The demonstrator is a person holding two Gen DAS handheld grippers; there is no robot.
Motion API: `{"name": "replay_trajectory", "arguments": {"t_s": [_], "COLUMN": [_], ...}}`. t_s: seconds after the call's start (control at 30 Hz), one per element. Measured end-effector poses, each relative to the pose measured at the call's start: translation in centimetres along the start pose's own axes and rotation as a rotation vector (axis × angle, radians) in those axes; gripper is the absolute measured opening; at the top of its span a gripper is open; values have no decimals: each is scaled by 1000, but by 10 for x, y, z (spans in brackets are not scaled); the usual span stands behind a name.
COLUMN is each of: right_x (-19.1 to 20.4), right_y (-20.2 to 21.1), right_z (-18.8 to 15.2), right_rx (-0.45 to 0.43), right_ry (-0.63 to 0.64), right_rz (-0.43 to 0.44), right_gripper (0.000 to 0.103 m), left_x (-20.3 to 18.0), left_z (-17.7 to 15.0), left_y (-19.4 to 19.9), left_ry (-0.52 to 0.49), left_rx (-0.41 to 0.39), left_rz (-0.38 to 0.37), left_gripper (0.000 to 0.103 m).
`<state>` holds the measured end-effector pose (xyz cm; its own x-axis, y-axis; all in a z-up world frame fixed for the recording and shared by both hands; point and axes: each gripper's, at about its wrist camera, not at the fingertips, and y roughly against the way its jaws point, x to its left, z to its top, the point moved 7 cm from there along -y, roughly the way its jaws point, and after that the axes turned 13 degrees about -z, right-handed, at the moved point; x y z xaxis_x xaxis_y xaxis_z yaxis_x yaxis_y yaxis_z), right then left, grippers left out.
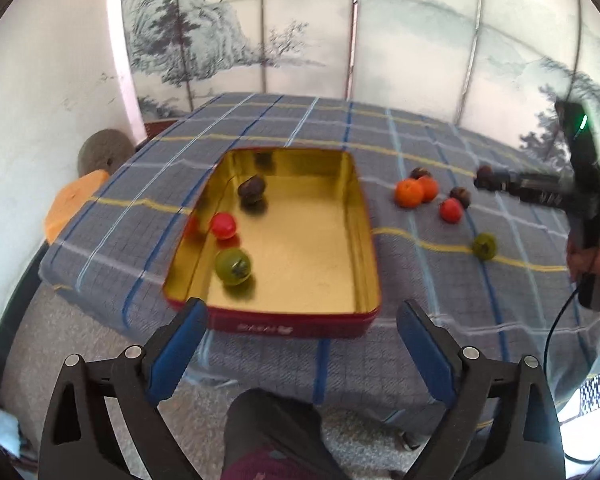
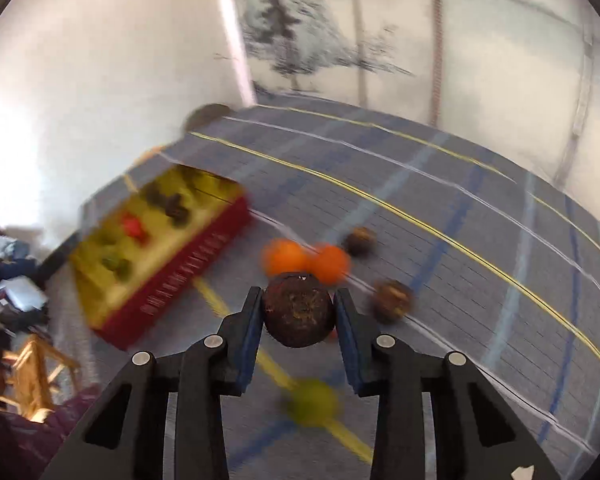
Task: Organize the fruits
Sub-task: 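Grasp a brown fruit with the right gripper and drop it into the tin, then grasp the second green tomato with the left gripper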
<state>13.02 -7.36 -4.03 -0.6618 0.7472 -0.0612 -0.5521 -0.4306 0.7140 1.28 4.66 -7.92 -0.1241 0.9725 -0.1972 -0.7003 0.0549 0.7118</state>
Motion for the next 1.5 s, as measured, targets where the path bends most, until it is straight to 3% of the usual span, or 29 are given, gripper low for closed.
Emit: {"name": "replay_trajectory", "arguments": {"t_s": [0.17,0.3,0.37,0.43,0.53,0.73,0.83,0.9,1.03,1.2,1.27,1.43,1.5], "right_x": [93,142,159,171,184,198,196,190,166,100,54,-69,-107], "right_y": [-14,-41,-57,-68,-84,-107,-106,-97,-62,-6,7,20,30], "right_z": [32,41,46,48,48,45,48,54,61,28,-1,-78,-99], "right_rx": [1,38,64,88,126,174,157,116,14,-117,-109,20,39], "right_ry": [69,114,125,147,161,157,126,89,30,17,-18,-98,-161], "right_rz": [193,235,238,224,205,185,194,200,197,34,-60,-361,-410], "right_gripper": [33,33,33,33,33,35,39,51,59,82,82,82,82], "left_x": [12,20,22,24,23,24,26,26,24,10,-1,-33,-49], "left_z": [-11,-19,-24,-25,-27,-30,-32,-34,-35,-34,-31,-16,-6], "left_y": [4,14,19,31,39,38,34,33,32,32,28,16,7], "left_ry": [17,27,26,-3,-42,-65,-49,-49,-62,-114,-153,-209,-215], "left_rx": [48,56,61,-1,-32,-19,-3,3,12,1,10,26,37], "left_rz": [25,32,15,26,41,68,59,60,60,11,-20,-122,-175], "left_gripper": [96,97,97,97,97,97,97,97,97,97,97,97,97]}}
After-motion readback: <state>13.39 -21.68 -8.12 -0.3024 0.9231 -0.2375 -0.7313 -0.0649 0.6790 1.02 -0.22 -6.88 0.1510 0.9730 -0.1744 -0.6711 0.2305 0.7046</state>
